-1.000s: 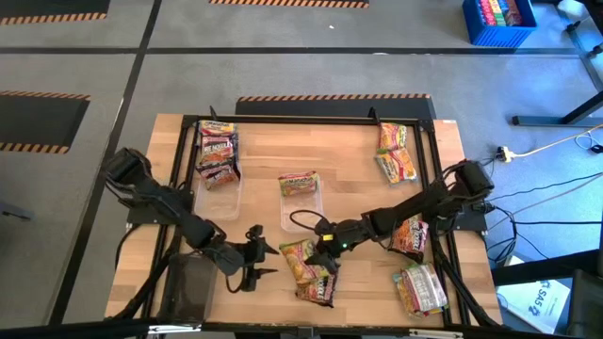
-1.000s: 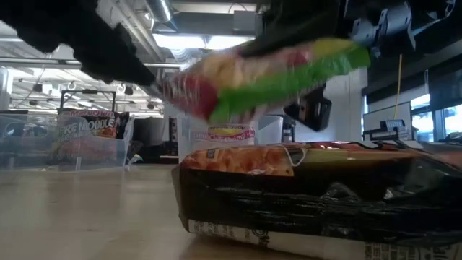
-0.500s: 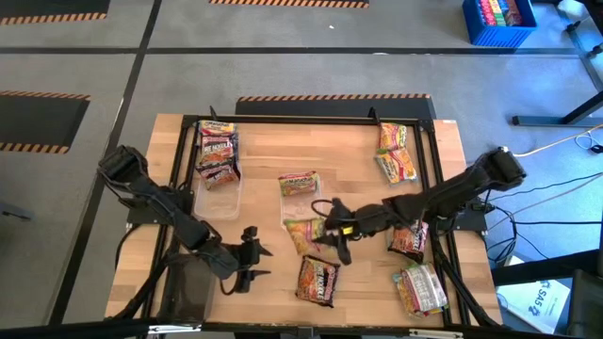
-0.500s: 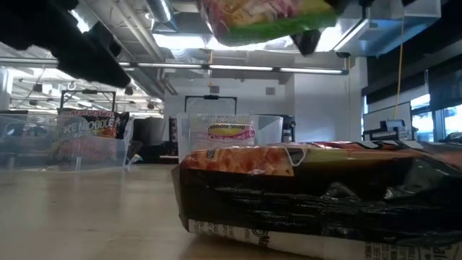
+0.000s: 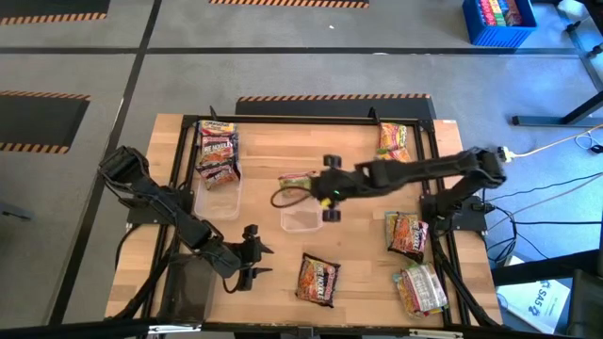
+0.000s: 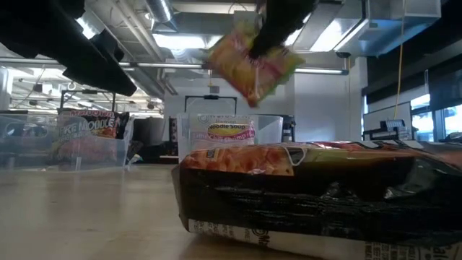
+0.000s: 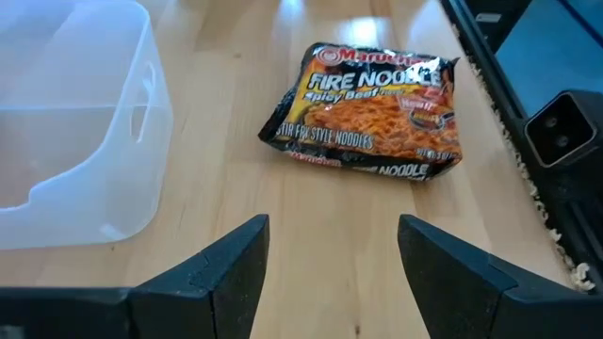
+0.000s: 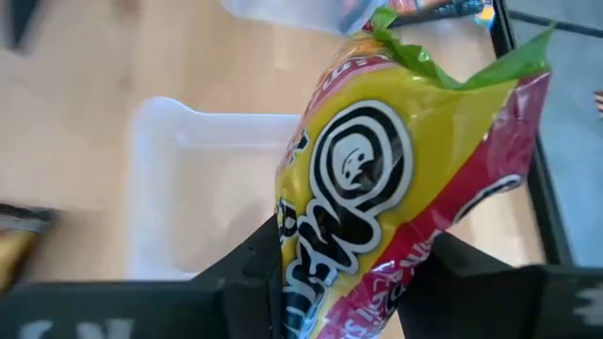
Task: Sort Maruchan noodles
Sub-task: Put the green noodle pack into the right transparent bin
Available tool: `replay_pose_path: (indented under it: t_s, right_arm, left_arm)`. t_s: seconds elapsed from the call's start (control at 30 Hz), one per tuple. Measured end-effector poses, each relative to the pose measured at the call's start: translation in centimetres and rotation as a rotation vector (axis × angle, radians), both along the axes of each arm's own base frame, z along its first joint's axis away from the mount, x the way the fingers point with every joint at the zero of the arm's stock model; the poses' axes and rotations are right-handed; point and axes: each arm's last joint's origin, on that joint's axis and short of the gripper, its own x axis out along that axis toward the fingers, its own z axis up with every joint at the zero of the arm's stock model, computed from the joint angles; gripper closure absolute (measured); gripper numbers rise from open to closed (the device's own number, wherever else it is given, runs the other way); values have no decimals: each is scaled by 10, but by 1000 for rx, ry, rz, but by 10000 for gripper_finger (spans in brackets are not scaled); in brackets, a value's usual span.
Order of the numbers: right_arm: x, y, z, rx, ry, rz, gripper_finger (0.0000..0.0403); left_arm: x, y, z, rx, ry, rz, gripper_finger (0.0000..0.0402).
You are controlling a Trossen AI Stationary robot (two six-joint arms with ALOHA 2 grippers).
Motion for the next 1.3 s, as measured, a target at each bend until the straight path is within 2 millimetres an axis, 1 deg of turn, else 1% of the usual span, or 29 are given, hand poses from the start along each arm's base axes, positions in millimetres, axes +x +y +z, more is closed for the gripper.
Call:
replay_pose_path:
  t_s: [0.07,0.2,0.4,0.67,0.9,0.97,1.03,1.2,1.23,1.3]
  right_arm:
    - [8,-7,-5,2,14,29,279]
    - [19,-14,-19,15,62,84,279]
    - [29,-17,-40,12,120,110,279]
    - [37,-19,-63,-10,192,127,279]
    - [40,-19,-73,-34,229,129,279]
    - [39,-19,-75,-35,238,129,279]
    - [41,-19,-71,-36,229,129,279]
    - [45,-19,-45,-46,242,122,279]
    - [46,-20,-43,-53,260,118,279]
    - [45,-20,-44,-61,321,116,279]
  left_arm:
    - [0,0,0,1,1,0,172]
    - [0,0,-1,3,8,2,172]
    - [0,1,-1,8,7,9,172]
    - [0,1,-1,10,5,13,172]
    - [0,1,-1,10,4,14,172]
    - [0,1,-1,10,4,15,172]
    - [0,1,-1,10,4,15,172]
    - [0,2,-1,10,4,19,172]
    - [0,2,-1,10,4,20,172]
    - [1,2,-1,10,4,20,172]
